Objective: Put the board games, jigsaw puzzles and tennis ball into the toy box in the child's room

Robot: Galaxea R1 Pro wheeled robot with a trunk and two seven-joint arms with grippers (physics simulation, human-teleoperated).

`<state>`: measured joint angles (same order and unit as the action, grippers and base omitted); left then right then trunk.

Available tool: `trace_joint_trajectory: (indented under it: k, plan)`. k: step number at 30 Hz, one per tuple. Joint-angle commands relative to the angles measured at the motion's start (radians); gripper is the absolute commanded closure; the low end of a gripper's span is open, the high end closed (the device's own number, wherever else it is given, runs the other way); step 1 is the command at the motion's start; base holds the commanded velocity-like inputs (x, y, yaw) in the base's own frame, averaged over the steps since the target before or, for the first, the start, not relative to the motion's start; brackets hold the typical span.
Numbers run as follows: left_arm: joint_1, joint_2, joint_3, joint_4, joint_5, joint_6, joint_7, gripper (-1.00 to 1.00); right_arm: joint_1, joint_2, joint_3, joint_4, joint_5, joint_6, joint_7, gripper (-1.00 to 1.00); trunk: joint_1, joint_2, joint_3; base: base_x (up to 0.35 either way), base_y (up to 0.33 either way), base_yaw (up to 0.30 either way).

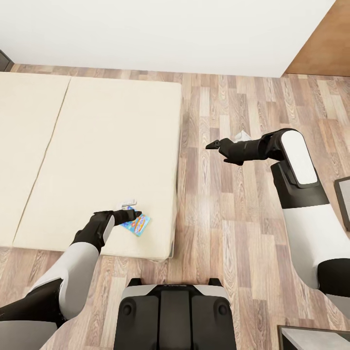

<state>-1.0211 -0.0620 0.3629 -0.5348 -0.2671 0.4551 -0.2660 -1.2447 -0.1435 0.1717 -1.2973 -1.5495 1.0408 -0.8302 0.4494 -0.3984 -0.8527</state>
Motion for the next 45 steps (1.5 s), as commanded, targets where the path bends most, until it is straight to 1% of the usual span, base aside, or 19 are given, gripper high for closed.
trace_joint_trajectory:
  k: [1, 45]
  plan:
    - [-0.001, -0.001, 0.008, -0.002, -0.011, 0.005, -0.009, -1.00, -0.001, -0.001, 0.002, -0.001, -0.009, 0.001, -0.010, -1.00, 0.001, -0.002, -0.001, -0.003, -0.001, 0.000]
    - [-0.001, -0.002, 0.008, -0.002, -0.009, 0.005, -0.009, -1.00, 0.001, -0.001, 0.002, 0.003, -0.011, 0.004, -0.009, -1.00, 0.001, -0.002, -0.001, 0.000, 0.000, 0.000]
